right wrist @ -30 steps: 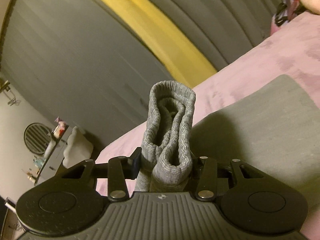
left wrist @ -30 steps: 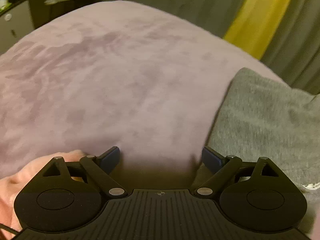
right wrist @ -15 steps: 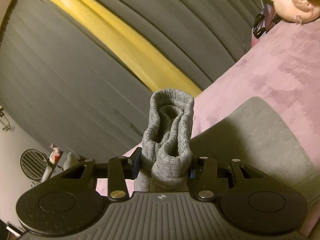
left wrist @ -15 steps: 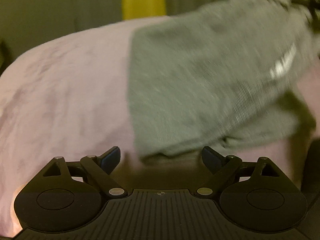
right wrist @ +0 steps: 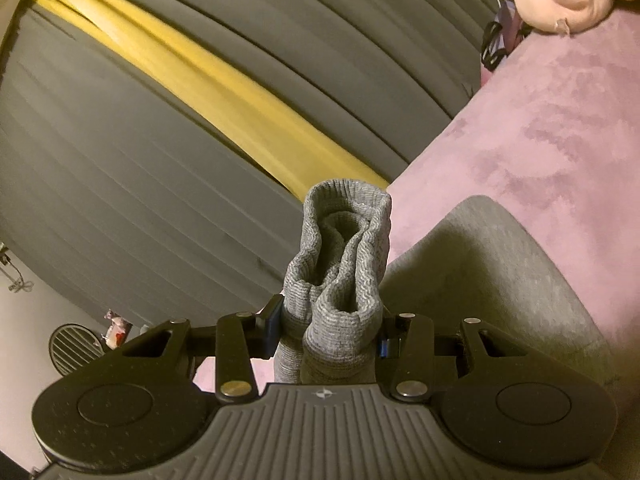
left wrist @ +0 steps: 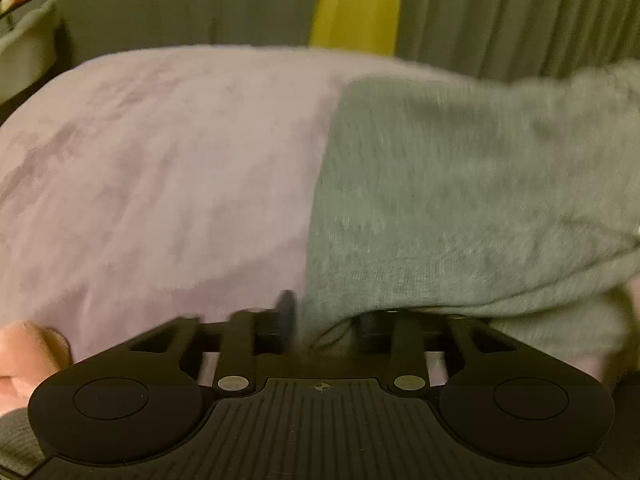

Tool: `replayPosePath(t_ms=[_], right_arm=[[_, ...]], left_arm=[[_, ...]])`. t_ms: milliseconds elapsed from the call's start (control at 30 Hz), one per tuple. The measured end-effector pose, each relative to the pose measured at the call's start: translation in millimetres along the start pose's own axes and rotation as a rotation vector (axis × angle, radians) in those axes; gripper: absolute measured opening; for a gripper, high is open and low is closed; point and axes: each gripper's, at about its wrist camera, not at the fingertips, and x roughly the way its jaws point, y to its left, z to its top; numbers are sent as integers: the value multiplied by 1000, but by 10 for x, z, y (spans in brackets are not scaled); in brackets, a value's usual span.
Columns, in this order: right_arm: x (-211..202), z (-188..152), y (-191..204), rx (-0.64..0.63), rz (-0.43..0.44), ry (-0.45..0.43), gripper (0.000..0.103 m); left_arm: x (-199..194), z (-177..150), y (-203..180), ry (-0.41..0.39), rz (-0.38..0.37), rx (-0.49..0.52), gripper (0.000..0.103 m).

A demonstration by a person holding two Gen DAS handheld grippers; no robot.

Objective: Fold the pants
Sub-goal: 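Carry the cuff end over toward the waistband with the right tool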

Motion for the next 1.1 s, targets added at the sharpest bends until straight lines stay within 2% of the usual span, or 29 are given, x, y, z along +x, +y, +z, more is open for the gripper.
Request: replayPosePath(t_ms=[100, 233, 300, 367, 467, 500, 567, 633, 700, 767, 800, 867, 967, 1033, 1067, 1100], right_arm=[[13, -8, -79, 8, -6, 12, 43], [8, -27, -203, 27, -27, 25, 43], [-1, -46, -245, 22, -38, 24, 43], [7, -67, -305, 25, -40, 26, 43], [53, -126, -437, 21, -43, 27, 43], [78, -150, -496, 23, -65, 33, 44], [144, -192, -637, 36, -137, 70, 47], [200, -234, -810, 99, -178, 120, 54], [224, -267, -965, 168, -183, 153, 61], [219, -274, -1032, 212, -165, 163, 65], [230, -272, -1042, 216, -160, 164, 72], [296, -270, -1033, 207, -142, 178, 85], [443, -270, -980, 171, -153, 205, 86], [492, -264, -933, 141, -155, 207, 84], [497, -253, -910, 121, -156, 198, 73], [496, -242, -879, 91, -159, 188, 53]], left_arm=[[-197, -21, 77, -130, -9, -31, 20], [-332, -42, 69, -211, -32, -25, 18], [-334, -47, 15, -219, -31, -3, 18], [-290, 8, -5, -199, -21, 8, 18], [-201, 40, -62, -126, -5, 12, 28], [-116, 85, -22, -80, -2, 9, 34], [-15, 107, -28, -10, 18, 17, 36], [53, 121, -54, 36, 29, 31, 47], [86, 122, -92, 49, 23, 55, 63], [99, 112, -150, 54, 5, 88, 75], [99, 100, -182, 53, 7, 101, 79], [113, 53, -254, 52, 16, 125, 81], [159, 10, -302, 48, 30, 133, 81], [132, -14, -314, 27, 46, 138, 81], [118, -24, -310, 16, 51, 139, 81], [115, -24, -306, 5, 56, 138, 81]])
